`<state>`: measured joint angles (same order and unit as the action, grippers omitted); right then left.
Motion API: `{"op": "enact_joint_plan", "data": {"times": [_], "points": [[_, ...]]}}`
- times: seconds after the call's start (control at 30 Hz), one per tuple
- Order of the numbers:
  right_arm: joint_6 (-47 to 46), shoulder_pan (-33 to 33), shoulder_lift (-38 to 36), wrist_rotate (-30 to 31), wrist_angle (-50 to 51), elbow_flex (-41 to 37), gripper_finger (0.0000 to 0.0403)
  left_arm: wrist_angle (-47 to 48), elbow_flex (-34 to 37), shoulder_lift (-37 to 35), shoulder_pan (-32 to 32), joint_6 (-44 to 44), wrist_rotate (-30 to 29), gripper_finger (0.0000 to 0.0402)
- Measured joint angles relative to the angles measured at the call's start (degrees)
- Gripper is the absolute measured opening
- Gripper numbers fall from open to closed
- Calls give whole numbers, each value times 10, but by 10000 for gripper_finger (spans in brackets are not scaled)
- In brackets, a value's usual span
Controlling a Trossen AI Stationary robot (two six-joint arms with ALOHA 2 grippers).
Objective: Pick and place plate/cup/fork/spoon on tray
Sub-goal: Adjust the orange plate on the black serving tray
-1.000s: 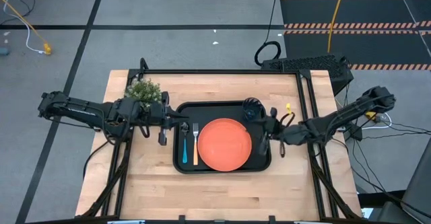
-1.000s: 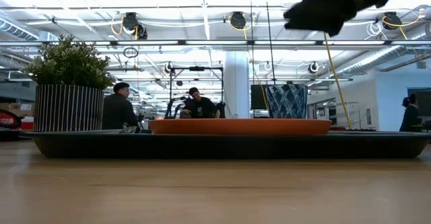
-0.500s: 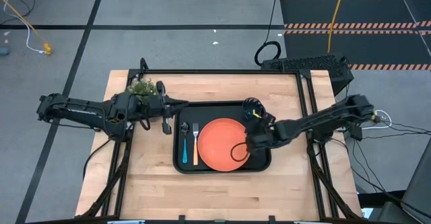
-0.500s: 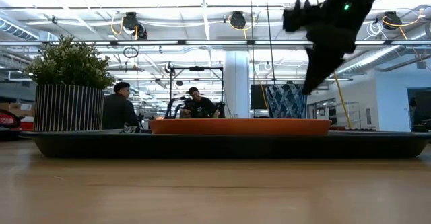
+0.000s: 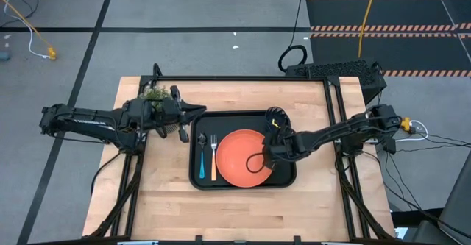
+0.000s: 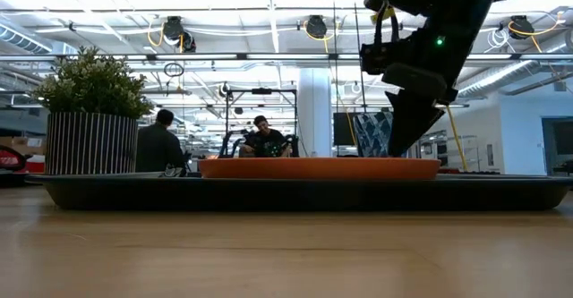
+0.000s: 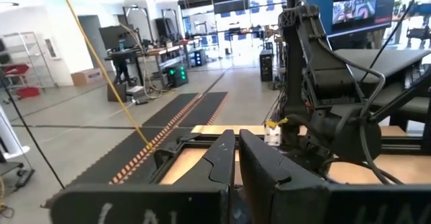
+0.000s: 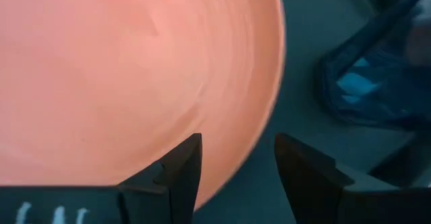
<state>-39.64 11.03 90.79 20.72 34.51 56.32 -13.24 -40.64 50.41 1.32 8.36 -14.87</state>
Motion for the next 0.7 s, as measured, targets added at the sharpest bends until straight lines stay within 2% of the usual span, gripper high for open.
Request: {"op": "enact_joint_plan", "data": {"times": [0.13, 0.27, 0.4, 0.6, 0.7], "points": [[1, 7, 0, 0, -43, -19, 178, 1, 0, 0, 6, -5, 0, 26], [6, 11, 0, 6, -42, -24, 165, 1, 0, 0, 7, -6, 1, 26], [20, 12, -1, 34, -43, -24, 119, 1, 0, 0, 7, -3, 0, 26], [35, 17, -3, 47, -55, -24, 18, 2, 0, 0, 7, -2, 0, 26], [43, 24, -3, 47, -76, -24, 6, 10, 0, 0, 6, -2, 0, 26]]}}
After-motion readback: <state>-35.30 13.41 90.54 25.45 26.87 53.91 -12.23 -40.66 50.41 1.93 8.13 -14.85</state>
